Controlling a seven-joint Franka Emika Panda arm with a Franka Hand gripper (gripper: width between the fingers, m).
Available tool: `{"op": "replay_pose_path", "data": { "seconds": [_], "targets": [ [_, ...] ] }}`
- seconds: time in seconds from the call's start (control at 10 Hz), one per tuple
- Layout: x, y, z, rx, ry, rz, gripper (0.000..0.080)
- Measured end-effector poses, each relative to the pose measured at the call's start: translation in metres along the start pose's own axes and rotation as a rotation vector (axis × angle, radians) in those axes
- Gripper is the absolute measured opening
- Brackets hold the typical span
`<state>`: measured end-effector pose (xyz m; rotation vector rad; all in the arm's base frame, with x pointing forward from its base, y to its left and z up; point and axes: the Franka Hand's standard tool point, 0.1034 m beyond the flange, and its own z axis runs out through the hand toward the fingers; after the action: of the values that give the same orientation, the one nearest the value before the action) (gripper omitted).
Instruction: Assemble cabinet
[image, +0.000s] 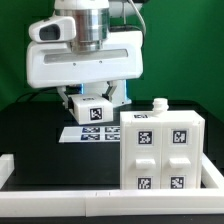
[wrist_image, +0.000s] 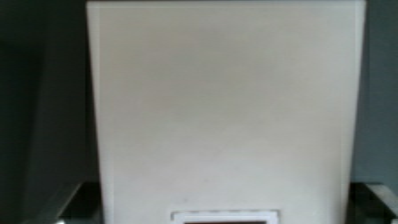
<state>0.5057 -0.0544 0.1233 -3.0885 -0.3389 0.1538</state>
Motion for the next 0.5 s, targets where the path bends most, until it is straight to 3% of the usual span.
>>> {"op": "replay_pose_path", "data": {
  "seconds": [0.4, 0.5],
  "targets": [
    [0.000, -0.001, -0.003, 0.007, -0.012, -0.009, 0.0561],
    [0.007, -0.005, -0.018, 0.024, -0.039, -0.014, 0.0561]
  ]
}}
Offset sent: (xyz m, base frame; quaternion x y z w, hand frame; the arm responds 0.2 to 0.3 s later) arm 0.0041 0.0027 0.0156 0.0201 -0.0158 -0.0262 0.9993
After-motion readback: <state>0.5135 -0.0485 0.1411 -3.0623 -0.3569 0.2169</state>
